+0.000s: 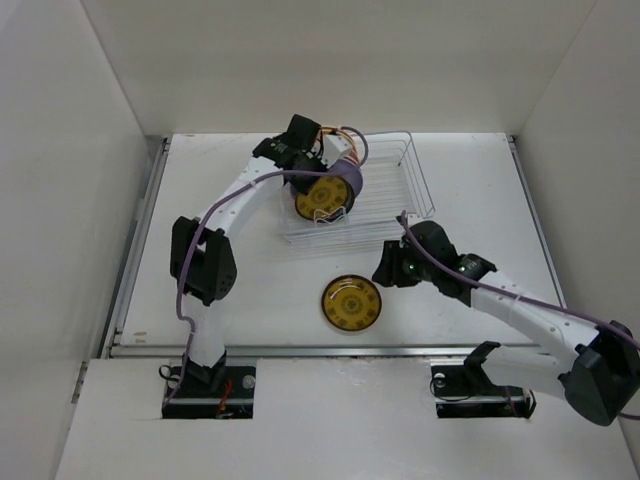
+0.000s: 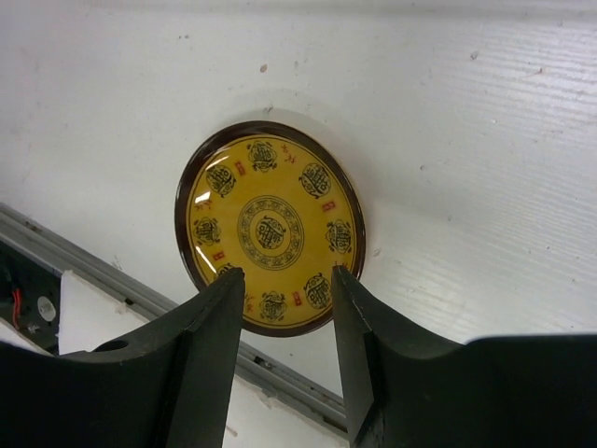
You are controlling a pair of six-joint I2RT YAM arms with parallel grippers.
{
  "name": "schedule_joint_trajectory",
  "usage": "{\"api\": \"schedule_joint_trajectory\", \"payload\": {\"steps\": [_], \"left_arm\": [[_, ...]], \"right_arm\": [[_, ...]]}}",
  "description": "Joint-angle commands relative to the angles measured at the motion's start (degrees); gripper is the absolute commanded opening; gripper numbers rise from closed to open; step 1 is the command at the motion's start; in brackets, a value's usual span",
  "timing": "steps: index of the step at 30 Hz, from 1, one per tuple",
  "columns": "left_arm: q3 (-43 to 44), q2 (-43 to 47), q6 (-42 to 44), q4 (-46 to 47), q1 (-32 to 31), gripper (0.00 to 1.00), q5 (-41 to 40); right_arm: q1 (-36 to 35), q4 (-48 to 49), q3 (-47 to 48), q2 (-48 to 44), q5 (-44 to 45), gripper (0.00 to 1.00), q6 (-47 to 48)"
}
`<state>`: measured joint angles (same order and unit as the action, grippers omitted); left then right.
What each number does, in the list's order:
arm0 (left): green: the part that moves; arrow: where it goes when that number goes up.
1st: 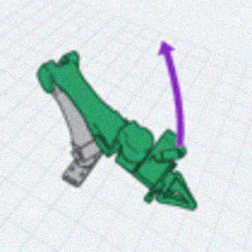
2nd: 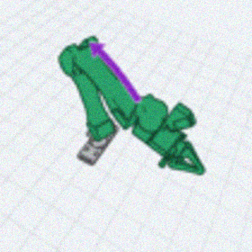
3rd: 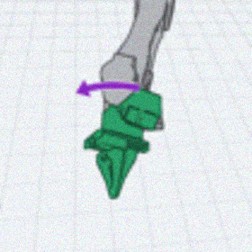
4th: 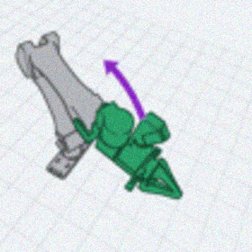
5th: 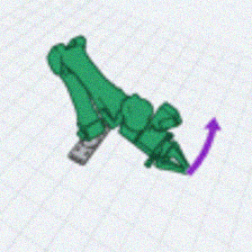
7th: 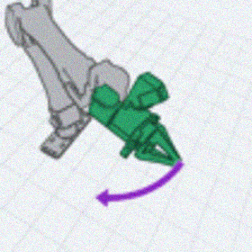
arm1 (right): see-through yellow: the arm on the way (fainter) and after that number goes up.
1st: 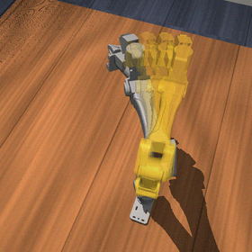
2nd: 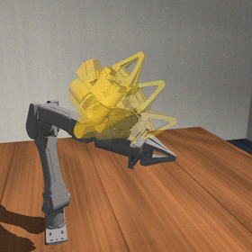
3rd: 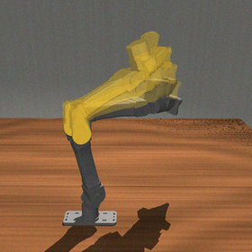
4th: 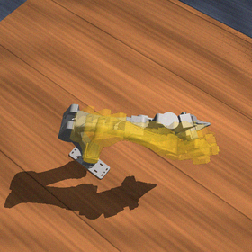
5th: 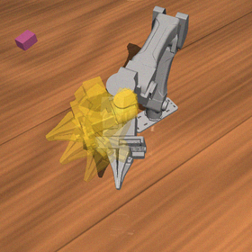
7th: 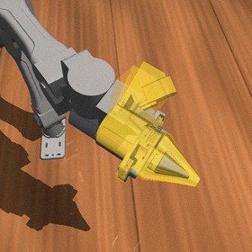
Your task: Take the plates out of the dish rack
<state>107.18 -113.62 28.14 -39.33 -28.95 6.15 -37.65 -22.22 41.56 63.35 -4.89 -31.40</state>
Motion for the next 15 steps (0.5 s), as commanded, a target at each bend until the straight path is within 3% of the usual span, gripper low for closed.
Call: {"api": "schedule_joint_trajectory", "payload": {"steps": [1, 8, 10, 13, 15], "left_arm": [[5.05, 8.24, -8.54, -1.80, 0.91, 0.00, 0.70], [10.59, 10.09, -9.41, -7.86, 0.91, 0.00, 8.34], [12.43, 10.61, -11.43, -10.22, 0.91, 0.00, 10.53], [15.95, 10.62, -13.37, -13.65, 0.91, 0.00, 18.70], [16.66, 10.62, -14.08, -18.13, 0.91, 0.00, 26.25]], "right_arm": [[-0.58, -2.21, 4.05, -1.13, 1.11, 0.48, 2.65], [-0.58, -3.44, 8.09, -1.74, 2.94, 0.48, 1.78], [-0.58, -5.63, 11.42, -2.27, 6.71, 0.51, -0.14], [1.69, -12.56, 17.66, -2.88, 15.67, 0.52, -2.69], [4.67, -17.66, 21.35, -2.88, 23.20, 0.59, -5.68]]}}
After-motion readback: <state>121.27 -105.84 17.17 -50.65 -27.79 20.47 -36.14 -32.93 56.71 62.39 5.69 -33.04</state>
